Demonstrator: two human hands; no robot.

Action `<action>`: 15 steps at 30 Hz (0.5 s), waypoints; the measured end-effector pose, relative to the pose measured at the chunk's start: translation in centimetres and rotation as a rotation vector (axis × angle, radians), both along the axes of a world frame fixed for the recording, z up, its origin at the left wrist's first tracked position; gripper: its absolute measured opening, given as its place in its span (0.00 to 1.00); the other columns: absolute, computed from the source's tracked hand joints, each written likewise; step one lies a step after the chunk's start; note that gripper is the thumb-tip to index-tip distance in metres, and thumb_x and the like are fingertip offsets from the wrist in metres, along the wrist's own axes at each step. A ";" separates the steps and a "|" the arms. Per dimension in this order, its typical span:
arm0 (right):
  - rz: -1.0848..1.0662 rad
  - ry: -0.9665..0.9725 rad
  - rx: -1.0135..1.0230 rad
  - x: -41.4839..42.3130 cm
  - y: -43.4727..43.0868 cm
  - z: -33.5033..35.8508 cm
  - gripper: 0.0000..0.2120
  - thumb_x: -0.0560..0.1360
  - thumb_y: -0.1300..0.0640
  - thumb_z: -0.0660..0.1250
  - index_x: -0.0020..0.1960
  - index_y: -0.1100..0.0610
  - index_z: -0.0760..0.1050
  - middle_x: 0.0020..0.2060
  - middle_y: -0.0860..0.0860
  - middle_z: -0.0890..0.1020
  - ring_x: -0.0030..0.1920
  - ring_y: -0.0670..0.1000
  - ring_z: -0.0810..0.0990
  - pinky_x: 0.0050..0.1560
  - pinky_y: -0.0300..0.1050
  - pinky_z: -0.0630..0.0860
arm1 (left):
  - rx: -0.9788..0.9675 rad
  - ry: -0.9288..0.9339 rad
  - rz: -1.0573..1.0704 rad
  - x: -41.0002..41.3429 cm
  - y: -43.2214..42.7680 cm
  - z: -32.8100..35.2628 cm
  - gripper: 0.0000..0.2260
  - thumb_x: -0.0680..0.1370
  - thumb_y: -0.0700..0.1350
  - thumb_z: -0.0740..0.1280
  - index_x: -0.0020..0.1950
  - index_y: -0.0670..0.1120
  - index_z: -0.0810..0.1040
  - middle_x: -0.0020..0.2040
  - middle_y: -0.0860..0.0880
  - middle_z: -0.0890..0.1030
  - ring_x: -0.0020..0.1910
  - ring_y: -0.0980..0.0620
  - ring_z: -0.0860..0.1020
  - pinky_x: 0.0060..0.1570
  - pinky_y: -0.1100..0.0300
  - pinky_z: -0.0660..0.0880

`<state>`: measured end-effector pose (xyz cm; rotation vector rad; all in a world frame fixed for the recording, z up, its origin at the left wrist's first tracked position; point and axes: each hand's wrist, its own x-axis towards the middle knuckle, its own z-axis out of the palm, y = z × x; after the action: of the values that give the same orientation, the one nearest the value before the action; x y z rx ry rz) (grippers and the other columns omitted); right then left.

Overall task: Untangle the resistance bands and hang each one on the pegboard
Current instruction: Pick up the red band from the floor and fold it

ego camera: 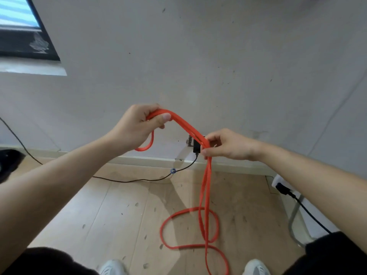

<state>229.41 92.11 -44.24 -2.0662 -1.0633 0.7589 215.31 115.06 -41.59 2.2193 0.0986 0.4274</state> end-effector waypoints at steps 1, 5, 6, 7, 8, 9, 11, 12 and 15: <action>-0.015 -0.006 0.026 0.0 0.0 0.3 0.00 0.75 0.62 0.72 0.45 0.58 0.82 0.39 0.52 0.85 0.41 0.47 0.82 0.52 0.43 0.78 | -0.012 0.002 0.014 -0.2 0.4 -0.1 0.08 0.82 0.48 0.66 0.53 0.46 0.83 0.45 0.44 0.85 0.49 0.44 0.82 0.57 0.44 0.77; -0.028 -0.038 0.078 -0.2 -0.5 2.2 0.02 0.76 0.63 0.71 0.45 0.59 0.81 0.32 0.46 0.83 0.35 0.44 0.80 0.39 0.36 0.76 | -0.011 0.055 0.039 -0.6 1.8 -0.8 0.08 0.82 0.48 0.66 0.52 0.47 0.83 0.43 0.45 0.84 0.47 0.38 0.81 0.53 0.45 0.77; -0.030 -0.061 0.093 -0.3 -0.6 2.6 0.02 0.76 0.63 0.70 0.44 0.59 0.81 0.30 0.44 0.82 0.33 0.42 0.79 0.37 0.33 0.74 | 0.003 0.087 0.036 -0.8 2.1 -0.9 0.08 0.82 0.48 0.66 0.51 0.47 0.83 0.43 0.45 0.84 0.45 0.41 0.81 0.50 0.51 0.77; -0.039 -0.078 0.114 -0.3 -0.8 3.0 0.02 0.76 0.63 0.70 0.44 0.60 0.81 0.30 0.44 0.82 0.33 0.42 0.79 0.37 0.32 0.73 | 0.022 0.124 0.026 -0.9 2.2 -1.0 0.08 0.82 0.48 0.66 0.51 0.47 0.83 0.43 0.44 0.84 0.41 0.46 0.80 0.44 0.60 0.76; -0.050 -0.091 0.141 -0.3 -1.0 3.4 0.02 0.76 0.63 0.70 0.45 0.60 0.81 0.31 0.45 0.82 0.34 0.42 0.79 0.38 0.33 0.73 | 0.041 0.169 0.011 -1.1 2.2 -1.0 0.07 0.82 0.47 0.67 0.51 0.47 0.83 0.42 0.44 0.84 0.36 0.54 0.78 0.39 0.67 0.73; -0.066 -0.106 0.175 -0.2 -1.1 3.6 0.02 0.76 0.63 0.70 0.46 0.61 0.82 0.33 0.47 0.83 0.36 0.43 0.80 0.40 0.35 0.75 | 0.054 0.212 -0.009 -1.2 2.0 -1.1 0.06 0.81 0.47 0.67 0.51 0.47 0.83 0.41 0.45 0.84 0.33 0.59 0.76 0.36 0.71 0.70; -0.113 -0.130 0.251 -0.2 -1.3 4.1 0.03 0.75 0.62 0.72 0.48 0.60 0.83 0.36 0.52 0.84 0.38 0.46 0.80 0.45 0.40 0.77 | 0.056 0.277 -0.056 -1.3 1.6 -1.2 0.04 0.80 0.48 0.69 0.50 0.49 0.82 0.39 0.47 0.83 0.33 0.62 0.77 0.37 0.71 0.70; -0.130 -0.129 0.291 -0.2 -1.3 4.3 0.03 0.75 0.62 0.72 0.49 0.60 0.83 0.37 0.53 0.84 0.39 0.46 0.81 0.46 0.40 0.78 | 0.043 0.296 -0.077 -1.3 1.4 -1.3 0.04 0.79 0.49 0.70 0.50 0.50 0.82 0.39 0.48 0.83 0.35 0.61 0.78 0.40 0.69 0.72; -0.124 -0.133 0.349 -0.8 -1.4 4.7 0.04 0.75 0.61 0.73 0.50 0.59 0.83 0.38 0.54 0.85 0.39 0.46 0.82 0.48 0.41 0.80 | -0.016 0.332 -0.118 -1.1 0.6 -1.4 0.09 0.75 0.53 0.74 0.52 0.51 0.83 0.41 0.46 0.83 0.42 0.50 0.82 0.51 0.55 0.77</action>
<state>228.65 90.74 -39.50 -1.8785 -1.0449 0.3488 214.21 115.62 -43.01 2.2487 0.1458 -0.0095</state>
